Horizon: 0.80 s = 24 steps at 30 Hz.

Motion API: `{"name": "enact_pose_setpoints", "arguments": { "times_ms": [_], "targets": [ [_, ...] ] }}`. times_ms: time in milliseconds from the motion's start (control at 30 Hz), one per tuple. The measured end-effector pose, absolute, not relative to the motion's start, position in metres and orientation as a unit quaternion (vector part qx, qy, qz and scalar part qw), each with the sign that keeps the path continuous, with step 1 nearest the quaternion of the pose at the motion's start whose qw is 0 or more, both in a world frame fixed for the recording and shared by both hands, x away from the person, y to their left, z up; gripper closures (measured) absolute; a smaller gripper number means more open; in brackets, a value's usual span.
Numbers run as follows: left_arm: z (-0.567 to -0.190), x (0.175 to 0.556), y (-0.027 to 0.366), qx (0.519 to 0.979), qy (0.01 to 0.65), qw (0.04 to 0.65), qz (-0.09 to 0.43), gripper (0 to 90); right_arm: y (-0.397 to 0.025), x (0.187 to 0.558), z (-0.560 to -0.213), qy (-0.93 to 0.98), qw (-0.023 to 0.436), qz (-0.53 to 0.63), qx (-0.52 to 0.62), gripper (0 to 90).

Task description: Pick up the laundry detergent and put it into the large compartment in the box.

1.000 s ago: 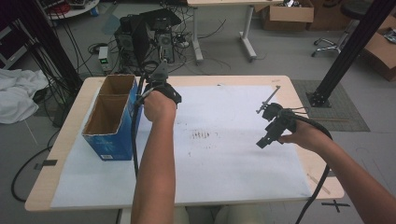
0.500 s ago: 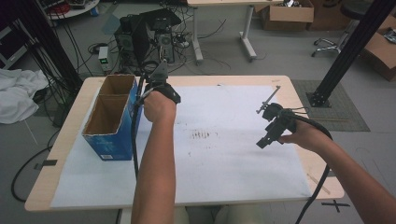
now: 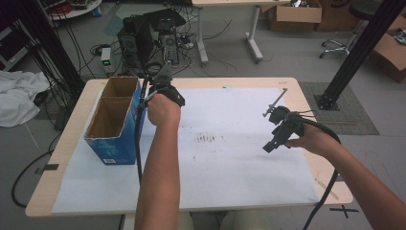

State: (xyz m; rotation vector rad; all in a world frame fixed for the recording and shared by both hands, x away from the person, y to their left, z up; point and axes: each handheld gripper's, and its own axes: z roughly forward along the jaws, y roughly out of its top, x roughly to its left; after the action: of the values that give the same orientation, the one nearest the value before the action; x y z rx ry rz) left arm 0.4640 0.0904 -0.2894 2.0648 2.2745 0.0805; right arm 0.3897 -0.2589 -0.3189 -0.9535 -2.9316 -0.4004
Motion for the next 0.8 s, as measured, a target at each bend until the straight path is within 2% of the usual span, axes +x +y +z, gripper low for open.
{"name": "enact_pose_setpoints", "arguments": {
  "times_ms": [800],
  "targets": [
    [-0.2892,0.4634,0.0918,0.675,0.737,0.031,0.031,33.6,-0.2577,0.3892,-0.3197,-0.944,0.017,-0.128,-0.303,20.0]
  ]
}}
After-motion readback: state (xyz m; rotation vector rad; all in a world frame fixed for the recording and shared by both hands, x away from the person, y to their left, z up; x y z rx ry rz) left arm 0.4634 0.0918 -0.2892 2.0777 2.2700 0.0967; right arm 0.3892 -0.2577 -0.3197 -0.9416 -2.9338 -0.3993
